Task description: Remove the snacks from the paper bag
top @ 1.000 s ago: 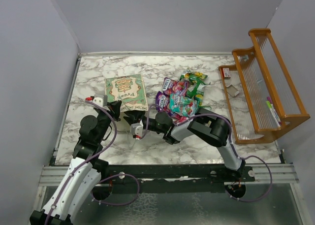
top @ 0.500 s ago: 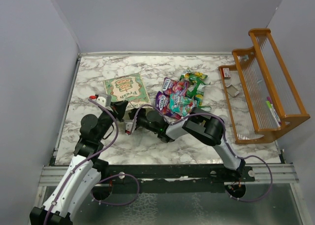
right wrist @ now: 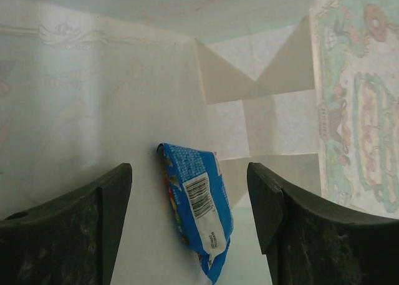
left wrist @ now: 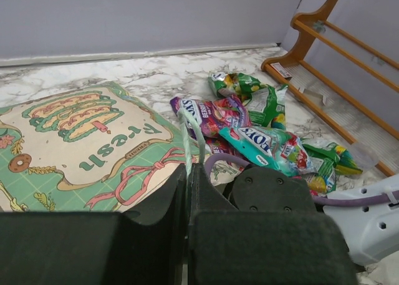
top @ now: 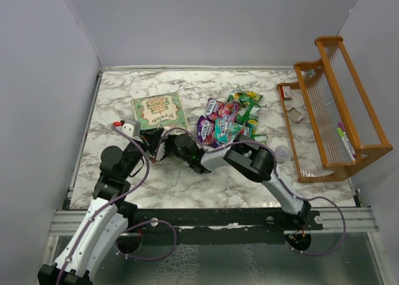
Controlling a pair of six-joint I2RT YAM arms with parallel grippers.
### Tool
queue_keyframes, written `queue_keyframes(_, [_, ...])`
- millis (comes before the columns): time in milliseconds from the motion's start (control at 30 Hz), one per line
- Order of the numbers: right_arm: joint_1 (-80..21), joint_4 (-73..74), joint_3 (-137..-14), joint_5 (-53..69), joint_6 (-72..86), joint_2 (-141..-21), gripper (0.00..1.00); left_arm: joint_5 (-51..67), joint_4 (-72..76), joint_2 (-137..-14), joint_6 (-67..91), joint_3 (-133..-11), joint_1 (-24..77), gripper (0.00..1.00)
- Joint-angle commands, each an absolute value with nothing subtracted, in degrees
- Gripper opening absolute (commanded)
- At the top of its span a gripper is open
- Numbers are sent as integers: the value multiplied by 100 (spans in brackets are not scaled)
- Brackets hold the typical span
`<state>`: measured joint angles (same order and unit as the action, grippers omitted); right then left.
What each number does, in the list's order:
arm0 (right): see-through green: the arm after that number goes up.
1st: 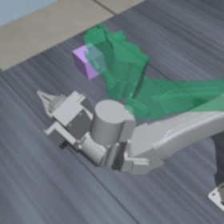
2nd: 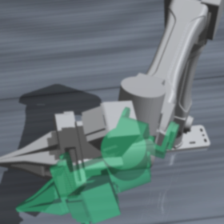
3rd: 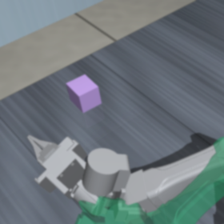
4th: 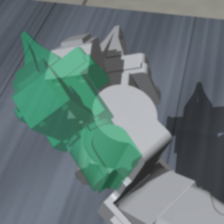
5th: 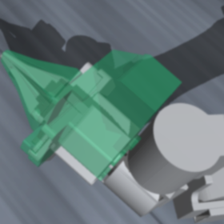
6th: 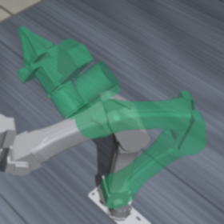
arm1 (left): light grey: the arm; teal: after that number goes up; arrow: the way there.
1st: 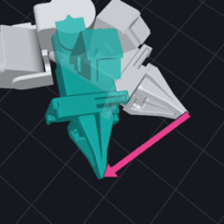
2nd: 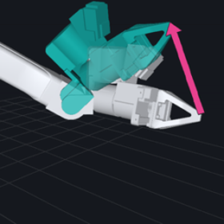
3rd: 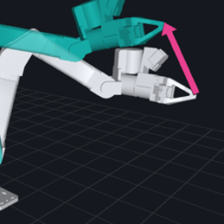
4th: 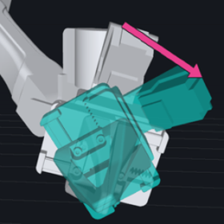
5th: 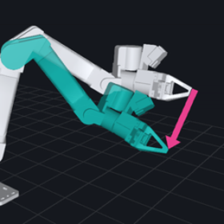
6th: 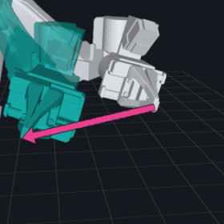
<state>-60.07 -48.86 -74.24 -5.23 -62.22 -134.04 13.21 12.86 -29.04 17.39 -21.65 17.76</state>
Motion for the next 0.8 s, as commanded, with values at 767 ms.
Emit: queue_keyframes(767, [-5670,-4411,-8802,511,-6563,-14503,64,1808,1574,-3024,1729,-2235,1771,0])
